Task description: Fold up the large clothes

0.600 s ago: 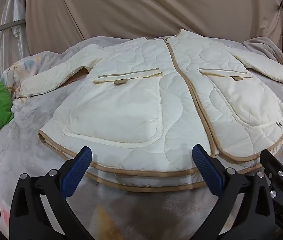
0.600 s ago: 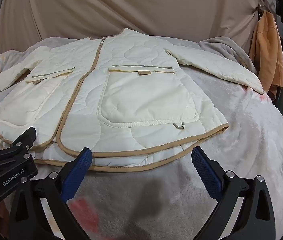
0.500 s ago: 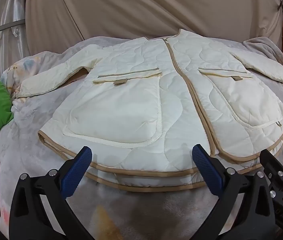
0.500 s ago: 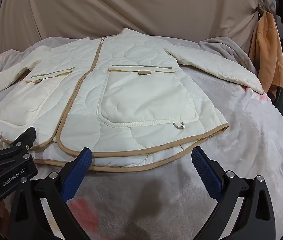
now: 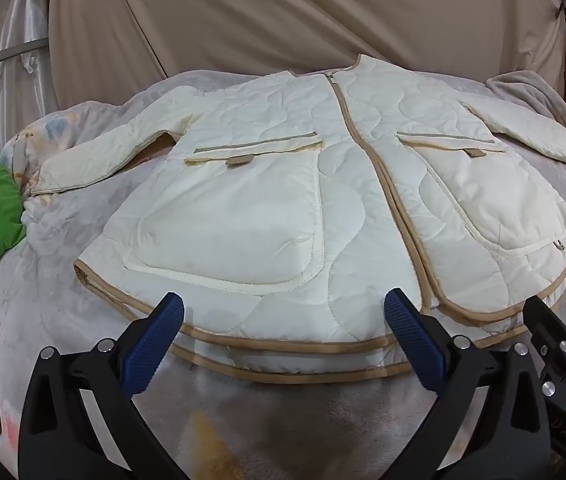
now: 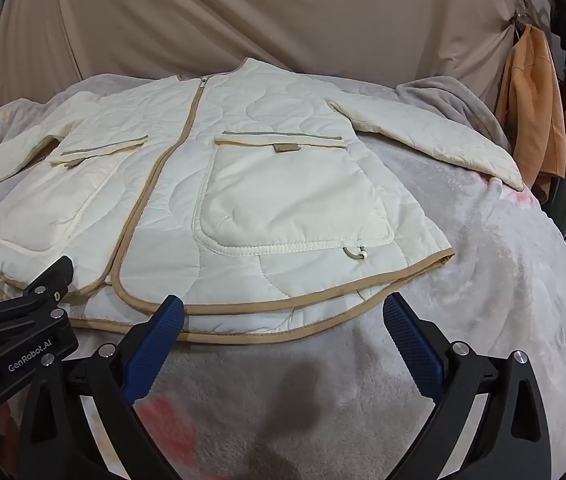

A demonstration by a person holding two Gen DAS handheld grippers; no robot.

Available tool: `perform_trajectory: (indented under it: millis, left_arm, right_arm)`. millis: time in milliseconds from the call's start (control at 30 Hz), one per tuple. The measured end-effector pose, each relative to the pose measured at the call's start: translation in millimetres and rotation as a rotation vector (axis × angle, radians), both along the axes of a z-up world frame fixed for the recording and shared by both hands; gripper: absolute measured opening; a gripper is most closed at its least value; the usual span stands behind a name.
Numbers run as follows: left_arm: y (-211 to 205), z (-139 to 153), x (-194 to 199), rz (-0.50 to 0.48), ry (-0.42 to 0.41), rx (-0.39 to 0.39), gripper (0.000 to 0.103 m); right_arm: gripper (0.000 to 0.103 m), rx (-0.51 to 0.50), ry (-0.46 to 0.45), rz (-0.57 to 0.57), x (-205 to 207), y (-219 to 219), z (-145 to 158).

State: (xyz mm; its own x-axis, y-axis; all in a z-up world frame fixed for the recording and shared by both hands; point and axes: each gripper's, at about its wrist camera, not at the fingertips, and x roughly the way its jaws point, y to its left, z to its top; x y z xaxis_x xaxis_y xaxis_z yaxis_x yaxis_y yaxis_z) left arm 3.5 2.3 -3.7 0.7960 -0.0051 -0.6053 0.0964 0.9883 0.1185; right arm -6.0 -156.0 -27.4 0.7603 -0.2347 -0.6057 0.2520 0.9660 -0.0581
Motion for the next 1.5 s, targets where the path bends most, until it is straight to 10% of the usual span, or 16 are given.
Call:
perform_trajectory:
  millis: [1500]
  left_arm:
    - [-10.5, -3.6, -2.5, -0.013, 0.004, 0.036, 0.098]
  right_arm:
    - [0.098, -0.019, 0.002, 0.006, 2.8, 5.7, 1.8]
